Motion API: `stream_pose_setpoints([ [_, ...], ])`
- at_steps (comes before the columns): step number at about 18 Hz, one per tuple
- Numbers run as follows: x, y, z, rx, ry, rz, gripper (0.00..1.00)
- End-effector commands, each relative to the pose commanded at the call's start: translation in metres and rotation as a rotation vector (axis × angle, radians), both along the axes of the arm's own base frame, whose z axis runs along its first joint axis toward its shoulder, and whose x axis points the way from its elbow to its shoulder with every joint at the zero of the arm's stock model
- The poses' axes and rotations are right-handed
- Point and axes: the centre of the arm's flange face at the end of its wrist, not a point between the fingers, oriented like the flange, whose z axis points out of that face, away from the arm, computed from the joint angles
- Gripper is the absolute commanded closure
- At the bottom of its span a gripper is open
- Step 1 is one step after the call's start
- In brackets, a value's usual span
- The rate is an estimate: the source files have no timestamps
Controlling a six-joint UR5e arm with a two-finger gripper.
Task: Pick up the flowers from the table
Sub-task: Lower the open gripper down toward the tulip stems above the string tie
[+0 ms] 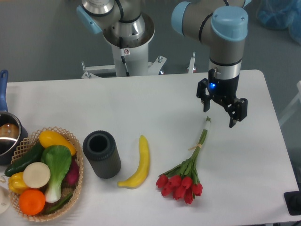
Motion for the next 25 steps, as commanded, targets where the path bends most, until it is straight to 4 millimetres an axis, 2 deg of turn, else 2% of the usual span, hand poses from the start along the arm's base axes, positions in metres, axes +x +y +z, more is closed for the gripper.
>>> stream_pose_setpoints([
  [5, 0.0, 0.004, -0.003, 0.029, -0.026, 0.062, 0.0],
  [11, 0.011, 0.005, -0.031, 0.056, -0.005, 0.082, 0.0],
  [16, 0.011, 0.009, -0.038, 0.087, -0.045, 0.128, 0.0],
  [25, -0.002, 0.027, -0.095, 0.098, -0.185, 0.263, 0.0],
])
